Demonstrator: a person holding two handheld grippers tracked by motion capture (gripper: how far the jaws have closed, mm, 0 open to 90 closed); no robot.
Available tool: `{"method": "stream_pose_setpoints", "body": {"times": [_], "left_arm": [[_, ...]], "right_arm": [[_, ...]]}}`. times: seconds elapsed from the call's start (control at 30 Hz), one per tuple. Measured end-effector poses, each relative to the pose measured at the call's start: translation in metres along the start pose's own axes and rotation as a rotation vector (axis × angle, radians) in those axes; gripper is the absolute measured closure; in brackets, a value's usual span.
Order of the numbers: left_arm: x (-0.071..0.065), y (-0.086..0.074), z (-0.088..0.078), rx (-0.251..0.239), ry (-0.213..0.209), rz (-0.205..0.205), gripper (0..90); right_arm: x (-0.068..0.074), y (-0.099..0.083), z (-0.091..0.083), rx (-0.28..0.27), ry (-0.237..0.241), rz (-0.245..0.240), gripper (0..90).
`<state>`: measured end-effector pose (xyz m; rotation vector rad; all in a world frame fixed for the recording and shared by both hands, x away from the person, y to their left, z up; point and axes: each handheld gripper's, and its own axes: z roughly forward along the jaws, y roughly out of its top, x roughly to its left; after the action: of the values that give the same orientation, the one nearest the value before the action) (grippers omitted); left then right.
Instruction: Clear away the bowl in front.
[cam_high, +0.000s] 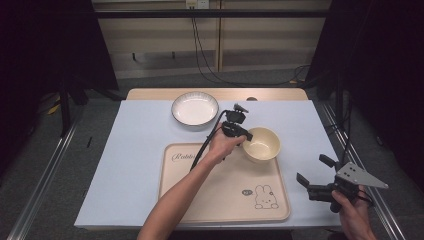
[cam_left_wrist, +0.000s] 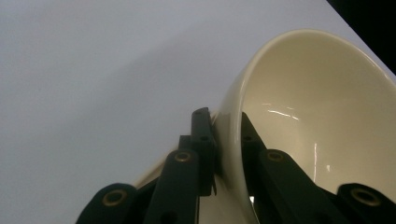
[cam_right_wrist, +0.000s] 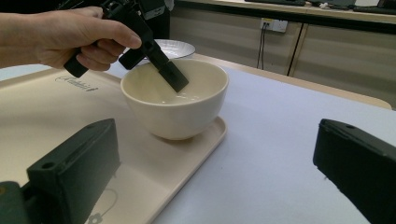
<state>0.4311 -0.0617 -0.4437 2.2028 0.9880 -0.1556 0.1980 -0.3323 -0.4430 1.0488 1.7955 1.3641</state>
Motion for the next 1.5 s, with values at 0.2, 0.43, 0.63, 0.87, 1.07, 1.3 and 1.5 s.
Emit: {"method": "stream_pose_setpoints", "body": {"times": [0.2, 0.43, 0.63, 0.87, 1.07, 1.3, 1.5], "left_arm": [[0.002, -0.005, 0.005, 0.023, 0.001, -0.006, 82.7], [0.000, -0.005, 0.009, 0.002, 0.007, -0.010, 82.6], [-0.002, -0.006, 0.010, -0.016, 0.020, -0.001, 82.5], [-0.002, -0.009, 0.010, -0.046, 0.028, 0.011, 82.1], [0.001, -0.010, 0.010, -0.058, 0.000, 0.037, 79.7], [0.004, -0.015, 0.012, -0.094, 0.044, 0.048, 49.1], [0.005, -0.018, 0.007, -0.135, 0.058, 0.087, 23.8]], "right_arm": [[0.000, 0.000, 0.000, 0.001, -0.002, -0.003, 0.1], [0.000, 0.000, 0.000, 0.001, -0.002, -0.002, 0.1], [0.000, 0.000, 0.000, 0.003, 0.001, -0.005, 0.1], [-0.001, 0.000, 0.000, -0.004, -0.006, -0.009, 0.1], [-0.001, 0.000, 0.000, -0.005, 0.000, -0.006, 0.1], [-0.001, 0.000, 0.000, -0.004, -0.001, -0.009, 0.1], [-0.001, 0.000, 0.000, 0.000, 0.000, -0.004, 0.1]]}}
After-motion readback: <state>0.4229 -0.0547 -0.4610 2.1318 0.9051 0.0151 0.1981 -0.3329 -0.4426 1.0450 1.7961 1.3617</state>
